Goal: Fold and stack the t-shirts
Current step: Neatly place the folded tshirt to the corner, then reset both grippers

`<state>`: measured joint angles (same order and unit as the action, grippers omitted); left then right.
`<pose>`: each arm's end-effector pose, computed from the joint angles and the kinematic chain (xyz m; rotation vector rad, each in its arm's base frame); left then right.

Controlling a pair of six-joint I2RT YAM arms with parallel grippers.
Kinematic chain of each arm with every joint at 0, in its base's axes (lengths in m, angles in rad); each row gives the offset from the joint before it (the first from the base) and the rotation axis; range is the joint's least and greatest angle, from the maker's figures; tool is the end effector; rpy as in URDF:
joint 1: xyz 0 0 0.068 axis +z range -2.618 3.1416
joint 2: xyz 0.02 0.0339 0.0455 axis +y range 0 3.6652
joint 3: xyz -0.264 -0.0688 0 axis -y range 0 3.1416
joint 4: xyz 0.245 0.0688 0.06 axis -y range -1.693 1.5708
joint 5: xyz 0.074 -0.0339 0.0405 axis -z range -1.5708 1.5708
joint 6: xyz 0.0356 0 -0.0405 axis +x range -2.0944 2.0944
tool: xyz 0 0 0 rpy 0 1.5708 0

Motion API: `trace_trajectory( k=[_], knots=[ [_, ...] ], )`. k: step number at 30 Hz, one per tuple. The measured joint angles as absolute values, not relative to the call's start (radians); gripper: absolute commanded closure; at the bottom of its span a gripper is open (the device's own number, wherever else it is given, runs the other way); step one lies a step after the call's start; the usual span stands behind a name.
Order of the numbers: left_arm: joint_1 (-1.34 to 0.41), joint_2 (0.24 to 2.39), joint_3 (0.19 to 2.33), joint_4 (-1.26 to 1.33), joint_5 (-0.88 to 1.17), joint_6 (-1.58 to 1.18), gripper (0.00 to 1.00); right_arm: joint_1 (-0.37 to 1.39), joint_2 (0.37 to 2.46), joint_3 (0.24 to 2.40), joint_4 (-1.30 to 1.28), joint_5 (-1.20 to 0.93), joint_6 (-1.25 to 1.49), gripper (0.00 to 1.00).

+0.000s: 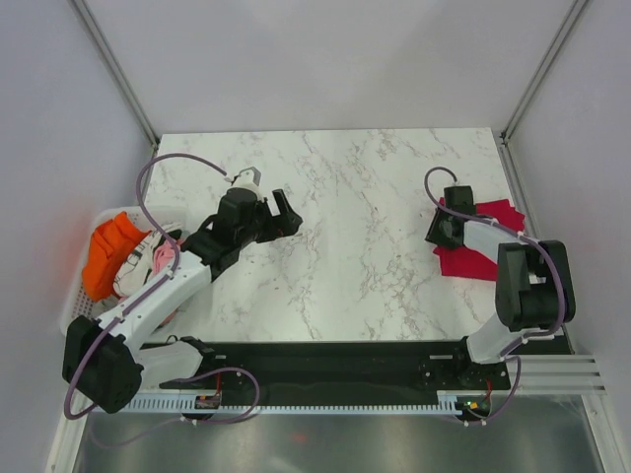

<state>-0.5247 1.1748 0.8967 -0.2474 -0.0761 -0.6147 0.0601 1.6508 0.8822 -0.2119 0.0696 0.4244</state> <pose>0.2307 -0.1304 0.2926 -0.1440 2.1484 -0.5999 0.3195 0.0167 0.1585 0.4886 2.5035 0.0998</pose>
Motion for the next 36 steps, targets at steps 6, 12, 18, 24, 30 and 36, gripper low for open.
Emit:
trace_trajectory(
  k=[6, 12, 18, 24, 30, 36],
  knots=[
    [-0.525, 1.128, 0.834, -0.245, -0.076, -0.616, 0.00, 0.017, 1.543, 0.818, -0.270, 0.106, 0.421, 0.35],
    [-0.525, 1.060, 0.760, -0.235, -0.078, -0.616, 0.00, 0.114, 1.393, 0.816, -0.273, 0.082, 0.386, 0.13],
    [-0.525, 0.923, 0.648, -0.220, -0.104, -0.616, 0.00, 0.326, 1.209, 0.756, -0.158, 0.076, 0.361, 0.02],
    [-0.525, 0.762, 0.521, -0.189, -0.133, -0.596, 0.00, 0.448, 1.015, 0.566, 0.011, 0.111, 0.360, 0.02],
    [-0.525, 0.632, 0.367, -0.106, -0.169, -0.541, 0.00, 0.454, 0.990, 0.414, 0.150, 0.186, 0.395, 0.02],
    [-0.525, 0.580, 0.299, -0.056, -0.188, -0.509, 0.00, 0.454, 0.921, 0.342, 0.199, 0.231, 0.403, 0.02]
  ],
)
